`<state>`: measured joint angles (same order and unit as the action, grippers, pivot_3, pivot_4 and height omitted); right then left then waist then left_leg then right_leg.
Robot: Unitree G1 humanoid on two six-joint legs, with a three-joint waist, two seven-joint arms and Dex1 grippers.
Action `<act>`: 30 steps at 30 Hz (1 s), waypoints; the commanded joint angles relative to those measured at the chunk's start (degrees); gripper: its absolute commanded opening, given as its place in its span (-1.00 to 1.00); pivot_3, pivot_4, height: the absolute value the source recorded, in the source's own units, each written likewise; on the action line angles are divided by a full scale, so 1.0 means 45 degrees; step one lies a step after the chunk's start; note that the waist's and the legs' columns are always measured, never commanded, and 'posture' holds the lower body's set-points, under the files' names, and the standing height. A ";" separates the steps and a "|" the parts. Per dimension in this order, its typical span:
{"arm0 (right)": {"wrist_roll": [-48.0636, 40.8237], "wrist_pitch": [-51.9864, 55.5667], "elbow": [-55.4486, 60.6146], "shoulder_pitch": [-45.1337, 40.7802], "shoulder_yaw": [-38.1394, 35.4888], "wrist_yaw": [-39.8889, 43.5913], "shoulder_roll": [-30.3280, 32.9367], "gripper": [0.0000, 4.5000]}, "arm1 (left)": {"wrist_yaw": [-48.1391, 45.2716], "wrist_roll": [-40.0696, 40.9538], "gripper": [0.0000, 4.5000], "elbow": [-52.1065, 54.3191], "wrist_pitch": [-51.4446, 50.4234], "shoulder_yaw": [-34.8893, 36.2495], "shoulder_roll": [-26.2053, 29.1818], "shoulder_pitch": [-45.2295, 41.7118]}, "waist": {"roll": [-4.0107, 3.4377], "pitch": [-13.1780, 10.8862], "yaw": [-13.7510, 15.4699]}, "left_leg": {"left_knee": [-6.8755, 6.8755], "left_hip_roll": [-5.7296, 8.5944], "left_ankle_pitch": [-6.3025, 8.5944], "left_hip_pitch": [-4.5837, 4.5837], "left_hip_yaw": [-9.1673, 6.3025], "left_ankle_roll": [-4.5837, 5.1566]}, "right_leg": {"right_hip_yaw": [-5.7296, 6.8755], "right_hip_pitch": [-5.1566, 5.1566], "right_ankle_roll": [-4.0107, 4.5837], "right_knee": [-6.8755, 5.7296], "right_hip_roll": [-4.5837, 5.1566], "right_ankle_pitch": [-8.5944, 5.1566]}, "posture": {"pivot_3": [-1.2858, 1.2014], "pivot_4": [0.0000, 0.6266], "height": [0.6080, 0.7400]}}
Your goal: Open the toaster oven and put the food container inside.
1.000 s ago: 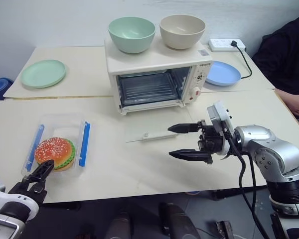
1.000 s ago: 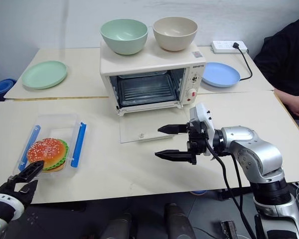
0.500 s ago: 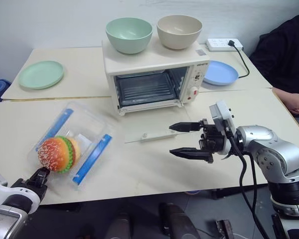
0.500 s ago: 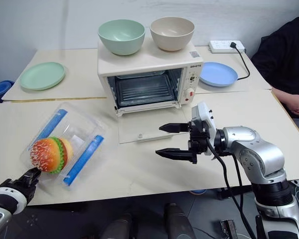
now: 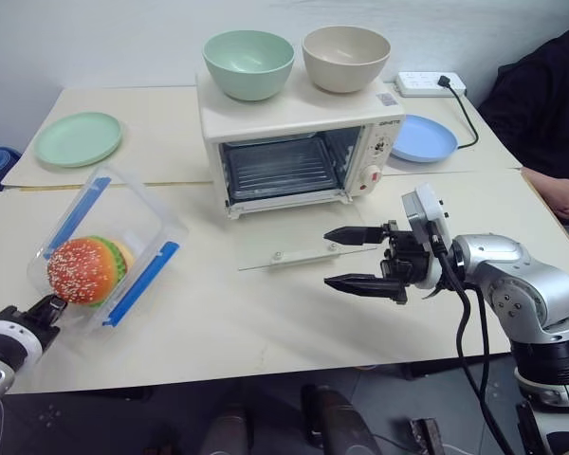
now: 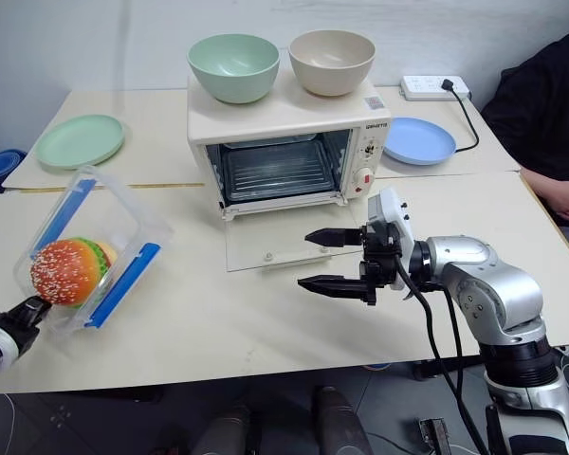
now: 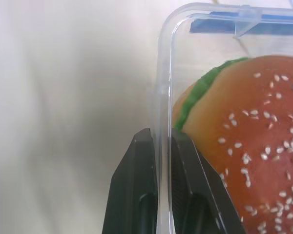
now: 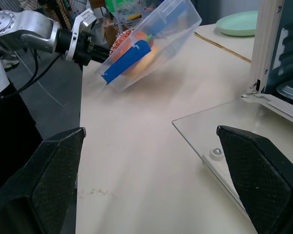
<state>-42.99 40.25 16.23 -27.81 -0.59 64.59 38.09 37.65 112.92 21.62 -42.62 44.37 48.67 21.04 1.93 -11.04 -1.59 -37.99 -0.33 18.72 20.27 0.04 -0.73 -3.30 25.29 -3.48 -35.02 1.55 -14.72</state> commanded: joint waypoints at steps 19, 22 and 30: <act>-0.0485 -0.0219 0.0700 0.0542 -0.2164 -0.0898 0.1060 1.00 | 0.0786 -0.0603 -0.98 -0.3770 -0.3884 -1.0397 0.2593 -1.3223 | -0.0054 -0.0033 0.0062 | 0.0131 0.0021 -0.0015 0.0058 -0.0109 -0.0080 | 0.0011 0.0063 -0.0174 0.0026 0.0007 0.0098 | 0.03 -0.52 1.00; -0.0445 -0.0321 0.0944 0.0807 -0.2399 -0.1203 0.1113 1.00 | 0.1233 -0.0985 -0.98 -0.4835 -0.4333 -1.1229 0.1320 -1.4697 | -0.0054 -0.0033 0.0026 | 0.0110 0.0037 -0.0054 0.0080 -0.0103 -0.0142 | 0.0009 0.0068 -0.0209 0.0017 0.0018 0.0118 | 0.03 -0.52 1.00; -0.0242 -0.0583 0.1101 0.1243 -0.2847 -0.1220 0.1733 1.00 | 0.1369 -0.2625 -0.98 -0.6946 -0.5638 -1.1792 -0.0966 -1.6852 | -0.0053 -0.0034 0.0352 | 0.0032 0.0127 -0.0089 0.0080 -0.0115 -0.0080 | 0.0022 0.0046 -0.0248 -0.0002 0.0004 0.0161 | 0.03 -0.52 1.00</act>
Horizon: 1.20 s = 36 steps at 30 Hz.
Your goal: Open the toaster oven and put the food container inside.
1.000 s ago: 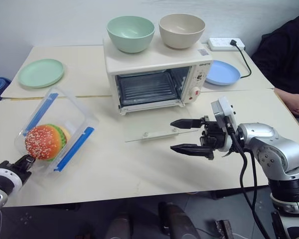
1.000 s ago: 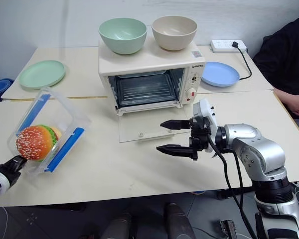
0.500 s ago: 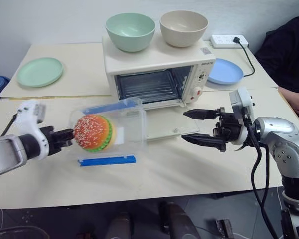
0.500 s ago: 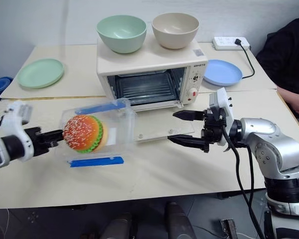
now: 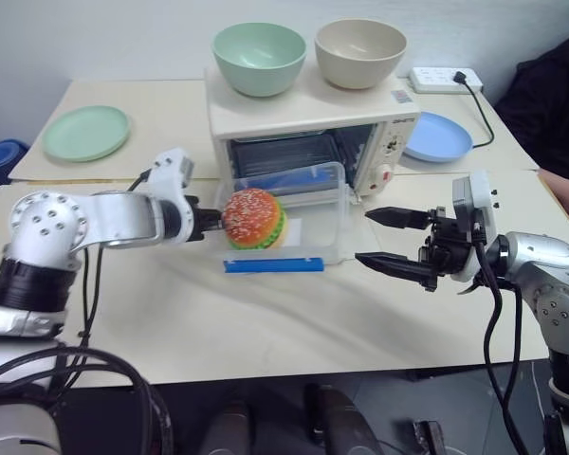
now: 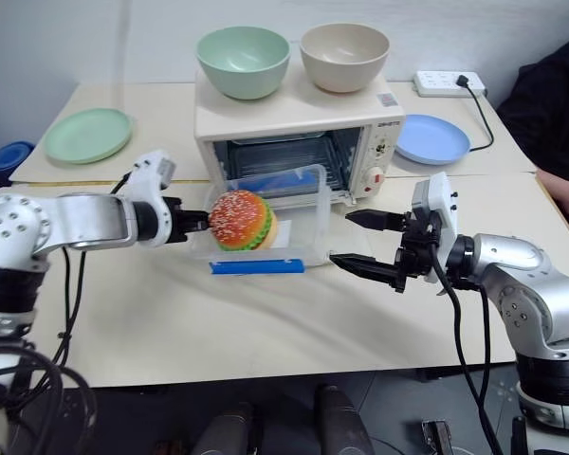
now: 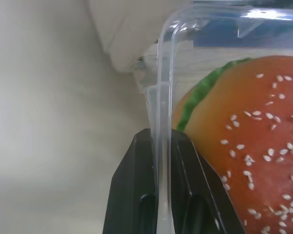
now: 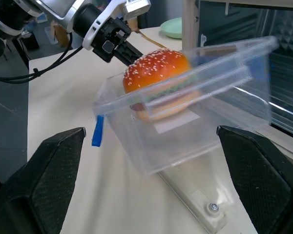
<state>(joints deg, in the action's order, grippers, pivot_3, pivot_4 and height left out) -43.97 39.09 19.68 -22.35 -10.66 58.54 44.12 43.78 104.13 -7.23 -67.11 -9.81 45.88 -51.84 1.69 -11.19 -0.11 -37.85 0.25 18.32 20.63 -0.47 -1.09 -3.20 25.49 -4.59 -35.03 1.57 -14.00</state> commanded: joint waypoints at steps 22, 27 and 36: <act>0.0248 -0.0595 0.0262 0.0221 -0.0356 -0.0410 0.0313 1.00 | -0.5213 -0.1892 0.08 0.1326 -0.0697 0.4923 -0.0869 0.0257 | 0.0002 -0.0002 -0.0022 | -0.0025 -0.0027 -0.0063 0.0012 0.0029 -0.0046 | -0.0007 0.0006 -0.0021 0.0004 0.0035 0.0044 | 0.03 -0.52 1.00; -0.0839 0.0257 0.0828 0.0304 -0.0622 -0.0604 0.0318 0.72 | -1.2536 -0.2893 -0.18 0.2972 -0.0896 0.6277 0.0648 0.1979 | 0.0001 -0.0001 -0.0055 | -0.0023 -0.0007 -0.0060 0.0007 0.0049 -0.0044 | 0.0003 0.0008 -0.0003 0.0005 0.0012 0.0034 | 0.03 -0.52 1.00; -0.1936 0.1243 0.2564 0.1871 -0.0184 -0.1594 0.0019 -0.58 | -2.1519 -0.9415 -1.00 0.4803 0.2690 0.3443 0.3121 0.4959 | 0.0003 -0.0001 0.0000 | -0.0010 -0.0016 -0.0023 0.0011 0.0051 0.0035 | -0.0019 -0.0007 0.0256 0.0033 -0.0005 -0.0115 | 0.03 -0.52 1.00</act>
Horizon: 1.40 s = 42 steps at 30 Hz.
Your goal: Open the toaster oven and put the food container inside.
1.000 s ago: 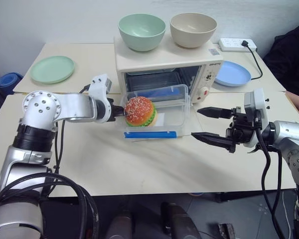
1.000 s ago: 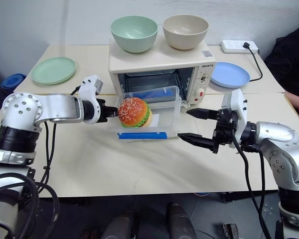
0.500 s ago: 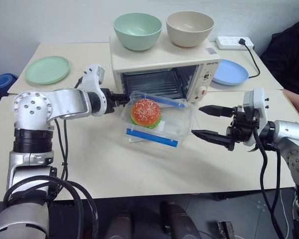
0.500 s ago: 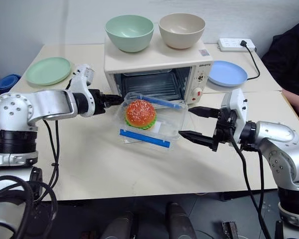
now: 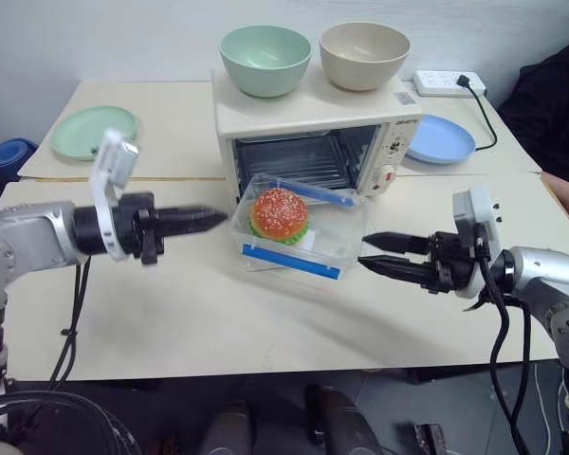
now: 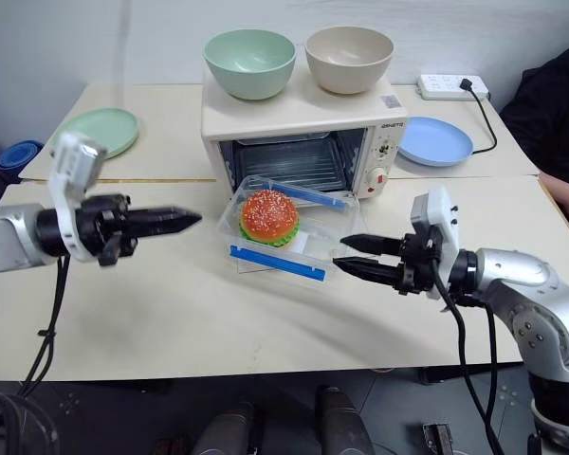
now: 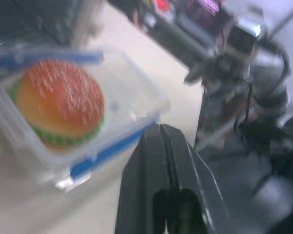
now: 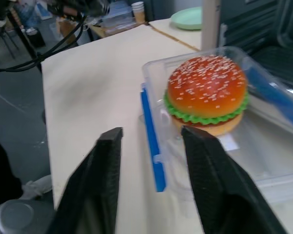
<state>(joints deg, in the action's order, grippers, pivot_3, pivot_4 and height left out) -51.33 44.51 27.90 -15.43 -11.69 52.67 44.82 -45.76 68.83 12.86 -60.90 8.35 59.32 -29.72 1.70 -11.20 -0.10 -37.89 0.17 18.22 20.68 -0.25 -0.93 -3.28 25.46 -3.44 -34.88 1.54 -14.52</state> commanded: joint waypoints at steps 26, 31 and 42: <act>0.7314 -0.4007 -0.5859 -0.3666 0.3543 -0.4439 -0.4393 -0.99 | 0.1552 -0.9024 -1.00 -0.3732 0.4552 -0.2817 -0.6977 -0.2857 | 0.0008 0.0001 -0.0343 | -0.0047 0.0015 -0.0013 0.0114 -0.0023 0.0121 | 0.0009 0.0063 -0.0351 -0.0010 0.0081 0.0207 | 0.03 -0.52 1.00; 0.7969 -0.5057 -0.8137 -0.5285 0.3372 -0.4855 -0.5570 -0.99 | 0.2564 -0.9703 -1.00 -0.5042 0.5304 -0.2178 -0.7855 -0.3578 | 0.0008 0.0000 -0.0337 | -0.0054 0.0028 -0.0041 0.0098 -0.0014 0.0100 | 0.0018 0.0065 -0.0344 -0.0022 0.0101 0.0242 | 0.03 -0.52 1.00; 0.8450 -0.6443 -1.0320 -0.6712 0.3179 -0.4604 -0.6410 -0.99 | 0.2075 -0.9691 -1.00 -0.4749 0.5028 -0.1699 -0.7630 -0.3652 | 0.0005 0.0003 -0.0395 | -0.0028 0.0024 -0.0051 0.0158 0.0003 0.0099 | 0.0021 0.0113 -0.0350 -0.0016 0.0123 0.0272 | 0.03 -0.52 1.00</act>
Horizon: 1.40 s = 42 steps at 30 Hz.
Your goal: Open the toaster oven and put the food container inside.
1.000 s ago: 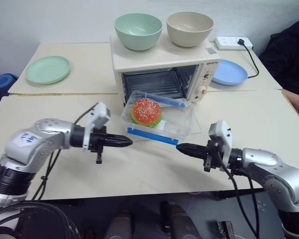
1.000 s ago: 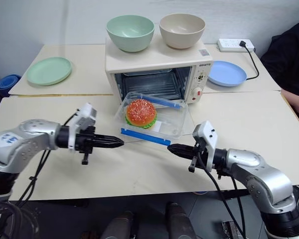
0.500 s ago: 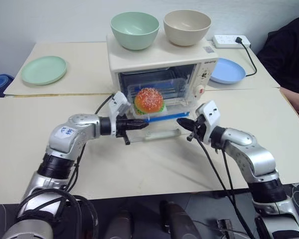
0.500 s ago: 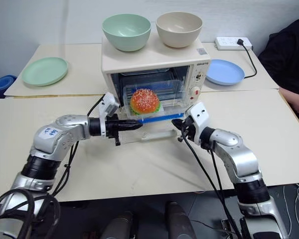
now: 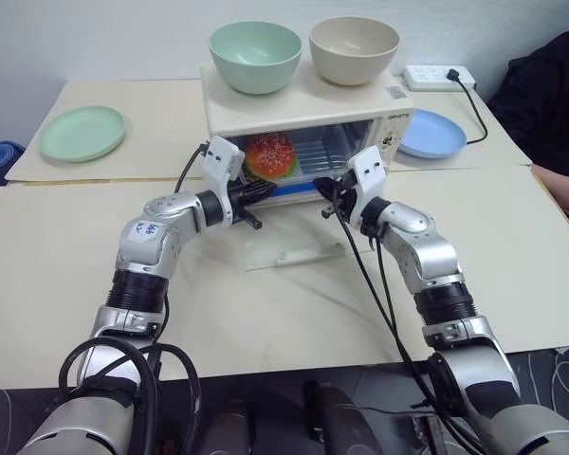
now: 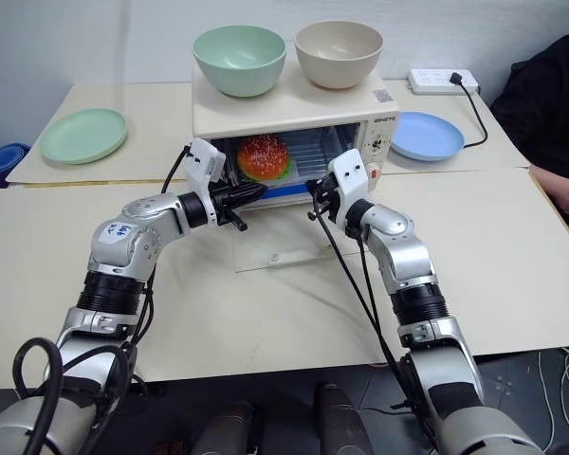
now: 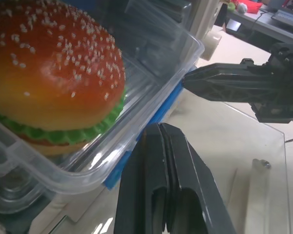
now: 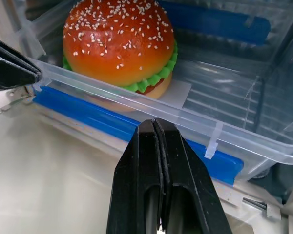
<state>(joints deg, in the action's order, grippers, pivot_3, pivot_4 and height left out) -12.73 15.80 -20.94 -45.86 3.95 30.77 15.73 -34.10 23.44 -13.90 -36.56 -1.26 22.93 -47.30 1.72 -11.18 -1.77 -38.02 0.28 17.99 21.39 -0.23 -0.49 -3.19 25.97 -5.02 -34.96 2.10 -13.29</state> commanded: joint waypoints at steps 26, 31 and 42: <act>-0.1726 0.3446 0.6624 0.7045 -0.1379 0.0777 0.2556 -1.00 | -0.6793 0.4234 0.99 0.5859 -0.2132 0.5136 0.9066 0.5139 | -0.0002 0.0001 -0.0057 | 0.0001 -0.0022 0.0002 -0.0106 0.0012 0.0007 | -0.0011 -0.0082 0.0058 0.0029 -0.0123 -0.0042 | 0.03 -0.52 1.00; -0.1509 0.2607 0.5620 0.6030 -0.1247 0.0964 0.2165 -1.00 | -0.6380 0.4112 0.99 0.5591 -0.1961 0.4918 0.8845 0.4745 | -0.0003 0.0000 -0.0057 | 0.0002 -0.0022 0.0005 -0.0096 0.0013 0.0004 | -0.0011 -0.0061 0.0055 0.0006 -0.0114 -0.0041 | 0.03 -0.52 1.00; -0.5095 0.5014 0.6678 0.2702 -0.4004 0.2957 0.4827 -1.00 | -0.6088 0.4074 0.99 0.5149 -0.1750 0.5191 0.8918 0.4861 | -0.0015 -0.0006 -0.0002 | 0.0006 -0.0027 0.0009 -0.0066 -0.0012 0.0001 | 0.0001 -0.0032 0.0054 0.0002 -0.0040 -0.0039 | 0.03 -0.52 1.00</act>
<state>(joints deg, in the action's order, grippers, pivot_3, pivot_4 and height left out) -33.44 36.66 7.16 -33.96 -12.54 40.79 35.42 -61.65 41.83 9.68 -45.42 19.85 62.41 -24.98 1.66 -11.21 -1.78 -37.93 0.13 18.04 21.09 -0.32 -0.48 -3.17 25.80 -4.75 -34.93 1.91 -13.48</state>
